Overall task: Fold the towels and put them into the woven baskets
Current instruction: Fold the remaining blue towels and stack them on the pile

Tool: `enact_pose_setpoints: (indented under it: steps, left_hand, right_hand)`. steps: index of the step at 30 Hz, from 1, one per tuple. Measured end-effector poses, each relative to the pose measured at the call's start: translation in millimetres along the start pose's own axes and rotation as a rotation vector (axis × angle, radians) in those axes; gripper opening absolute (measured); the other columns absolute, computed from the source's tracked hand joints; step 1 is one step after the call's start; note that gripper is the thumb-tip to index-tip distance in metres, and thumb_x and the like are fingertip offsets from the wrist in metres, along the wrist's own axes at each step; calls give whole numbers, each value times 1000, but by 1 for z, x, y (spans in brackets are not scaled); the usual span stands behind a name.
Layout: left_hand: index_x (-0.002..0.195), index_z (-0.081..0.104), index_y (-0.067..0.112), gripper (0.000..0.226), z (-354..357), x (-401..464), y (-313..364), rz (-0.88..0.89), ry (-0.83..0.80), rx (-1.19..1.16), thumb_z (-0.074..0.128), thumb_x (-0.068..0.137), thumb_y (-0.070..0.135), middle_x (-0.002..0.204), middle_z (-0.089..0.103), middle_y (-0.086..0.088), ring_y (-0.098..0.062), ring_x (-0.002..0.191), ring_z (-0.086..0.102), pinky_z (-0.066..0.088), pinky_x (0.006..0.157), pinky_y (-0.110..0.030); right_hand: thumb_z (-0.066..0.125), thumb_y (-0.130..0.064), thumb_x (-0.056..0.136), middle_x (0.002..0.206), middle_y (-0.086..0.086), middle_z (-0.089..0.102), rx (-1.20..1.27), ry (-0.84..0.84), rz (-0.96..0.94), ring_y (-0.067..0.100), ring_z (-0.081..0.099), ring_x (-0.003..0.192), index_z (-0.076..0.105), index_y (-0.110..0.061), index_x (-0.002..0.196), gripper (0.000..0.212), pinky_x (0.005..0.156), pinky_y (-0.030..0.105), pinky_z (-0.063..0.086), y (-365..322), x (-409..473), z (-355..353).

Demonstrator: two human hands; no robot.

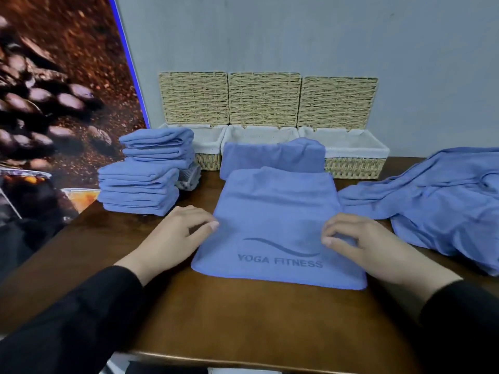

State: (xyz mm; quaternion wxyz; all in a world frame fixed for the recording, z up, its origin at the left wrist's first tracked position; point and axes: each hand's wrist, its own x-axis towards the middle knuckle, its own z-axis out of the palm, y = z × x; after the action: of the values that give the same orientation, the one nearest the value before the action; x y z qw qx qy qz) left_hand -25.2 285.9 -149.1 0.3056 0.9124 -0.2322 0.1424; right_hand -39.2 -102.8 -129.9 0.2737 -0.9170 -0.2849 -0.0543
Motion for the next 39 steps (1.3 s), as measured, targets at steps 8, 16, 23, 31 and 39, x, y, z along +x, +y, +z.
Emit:
enact_pose_setpoints:
  steps: [8,16,23,31,39]
  left_hand:
    - [90,73,33,62,13,11,-10,51,-85,188,27,97,73,102,69,23,-2,99,58,33,100,-38]
    - [91,71,29,69,21,61,-9,42,-282,342,23,90,79,99,70,15,-6,94,62,43,85,-36]
    - [102,71,22,32,49,123,-8,-24,68,212,49,98,45,100,70,6,-20,96,64,52,85,-41]
    - [131,66,23,45,68,129,-32,-59,150,188,50,95,44,144,57,0,-18,135,50,34,111,-36]
    - [128,67,22,39,62,130,-32,-76,229,103,53,96,39,143,57,2,-16,135,48,27,110,-28]
  right_hand:
    - [52,-60,97,113,-25,57,-59,-39,-9,4,54,114,66,-40,100,24,100,36,42,3,16,31]
    - [33,-77,90,139,-33,44,-170,-144,45,-16,34,129,61,-41,130,61,113,24,30,0,41,39]
    - [60,-35,98,106,-9,67,-146,314,7,9,60,103,72,-19,106,21,93,26,44,20,115,10]
    - [45,-30,107,149,11,51,-306,274,409,34,49,133,48,-13,146,43,107,49,42,59,237,-30]
    - [66,-20,96,101,16,69,-117,307,640,32,61,89,71,-4,121,30,69,33,44,79,271,-47]
